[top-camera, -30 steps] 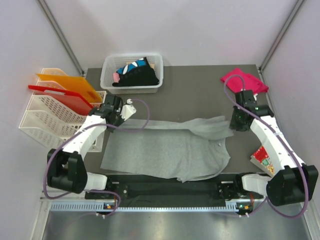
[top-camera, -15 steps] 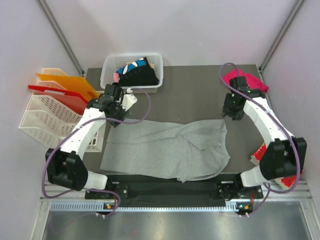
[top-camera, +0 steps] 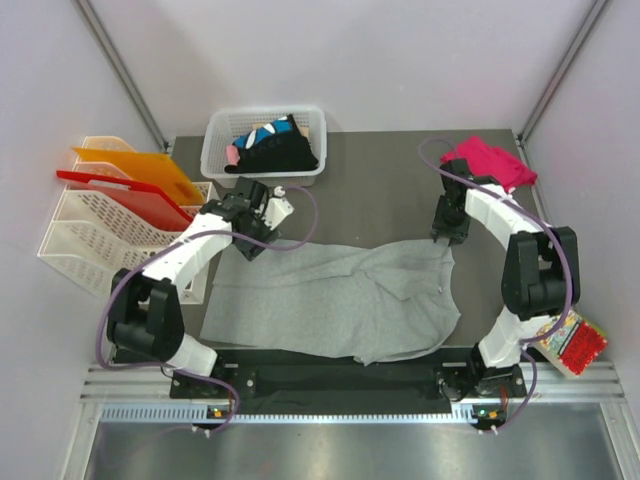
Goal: Fold and stack the t-shirts
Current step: Fold the flattened tshirt in 1/3 of the way
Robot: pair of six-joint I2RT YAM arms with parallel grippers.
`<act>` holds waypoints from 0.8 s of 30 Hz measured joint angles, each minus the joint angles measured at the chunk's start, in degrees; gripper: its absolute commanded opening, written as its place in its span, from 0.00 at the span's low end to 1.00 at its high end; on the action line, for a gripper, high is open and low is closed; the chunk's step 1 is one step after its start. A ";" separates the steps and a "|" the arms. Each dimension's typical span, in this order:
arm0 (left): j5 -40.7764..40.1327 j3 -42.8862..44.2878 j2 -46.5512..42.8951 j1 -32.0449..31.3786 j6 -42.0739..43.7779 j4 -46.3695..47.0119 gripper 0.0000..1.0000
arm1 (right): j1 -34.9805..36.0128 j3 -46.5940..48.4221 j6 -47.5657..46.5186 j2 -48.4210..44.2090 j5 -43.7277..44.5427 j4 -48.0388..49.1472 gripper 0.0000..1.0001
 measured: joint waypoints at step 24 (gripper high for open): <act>-3.45 -1.25 16.87 1.86 1.44 13.99 0.59 | -0.11 -2.71 3.08 6.82 -0.09 2.97 0.34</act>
